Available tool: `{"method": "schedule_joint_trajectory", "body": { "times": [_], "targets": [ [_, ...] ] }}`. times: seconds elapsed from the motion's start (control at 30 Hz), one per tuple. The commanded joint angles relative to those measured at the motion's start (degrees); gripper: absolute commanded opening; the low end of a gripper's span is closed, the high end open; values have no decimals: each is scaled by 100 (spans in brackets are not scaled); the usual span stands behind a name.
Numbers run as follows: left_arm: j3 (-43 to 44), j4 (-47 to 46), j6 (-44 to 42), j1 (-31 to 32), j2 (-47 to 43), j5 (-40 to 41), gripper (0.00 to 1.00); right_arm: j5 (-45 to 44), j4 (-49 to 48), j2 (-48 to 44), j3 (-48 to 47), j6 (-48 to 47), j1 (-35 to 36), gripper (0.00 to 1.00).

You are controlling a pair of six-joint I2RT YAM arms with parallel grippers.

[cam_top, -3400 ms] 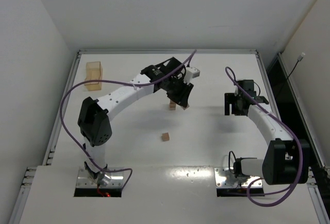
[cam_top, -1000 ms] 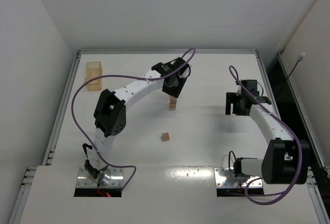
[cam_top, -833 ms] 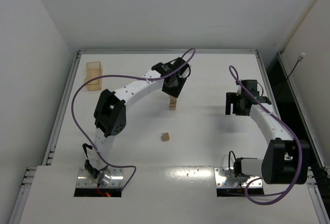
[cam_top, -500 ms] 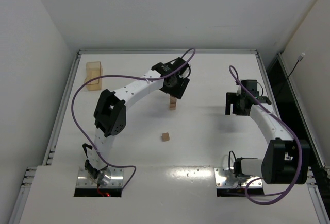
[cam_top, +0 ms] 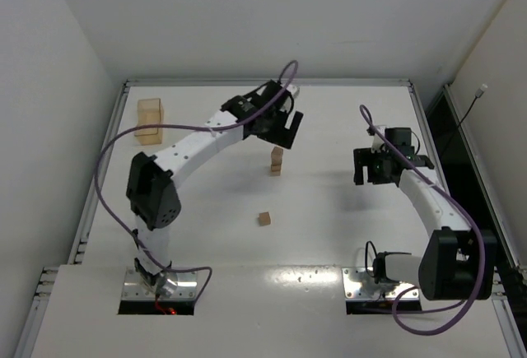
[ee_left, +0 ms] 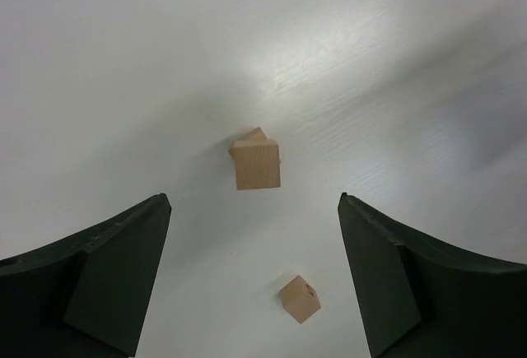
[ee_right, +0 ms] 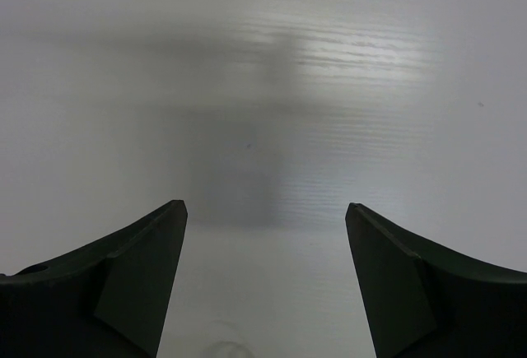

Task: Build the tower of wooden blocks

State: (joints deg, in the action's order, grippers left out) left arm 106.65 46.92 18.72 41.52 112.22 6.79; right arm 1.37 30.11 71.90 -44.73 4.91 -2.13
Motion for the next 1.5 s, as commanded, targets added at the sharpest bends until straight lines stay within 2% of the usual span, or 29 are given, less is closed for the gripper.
{"method": "schedule_joint_trajectory", "body": {
  "times": [0.0,0.07,0.23,0.37,0.4,0.47,0.5,0.67,0.83,1.03,1.47],
  "targets": [
    [-4,-762,316,-301,-1254,59,81,1195,-128,-369,-203,-805,230,75],
    [-4,-763,430,-512,-1404,227,85,1619,-67,-509,-203,-1218,414,75],
    [-355,-711,431,-1645,-1713,341,92,2762,407,-581,-387,-2809,1547,74],
    [-864,-771,580,-2708,-1835,-254,93,3624,952,-222,-834,-4039,2435,74],
    [-1152,-841,658,-3032,-1923,-379,94,3686,1049,-124,-957,-4416,2872,73],
    [-1461,-895,659,-3289,-2037,-642,94,3634,1102,234,-1072,-4761,3340,71],
    [-1663,-956,659,-3482,-2038,-696,95,3634,1102,376,-1125,-5049,3794,71],
    [-1902,-895,528,-3852,-2213,-767,95,3107,674,1447,-1538,-5281,4922,61],
    [-1973,-842,475,-4081,-2214,-880,96,2826,180,2247,-1836,-4895,5161,56],
    [-1920,-719,422,-4134,-2214,-995,96,2510,-382,2601,-1890,-4438,5161,56],
    [-1867,-666,422,-4134,-1976,-1057,96,2254,-252,3093,-2118,-4436,5372,56]
  ]
}}
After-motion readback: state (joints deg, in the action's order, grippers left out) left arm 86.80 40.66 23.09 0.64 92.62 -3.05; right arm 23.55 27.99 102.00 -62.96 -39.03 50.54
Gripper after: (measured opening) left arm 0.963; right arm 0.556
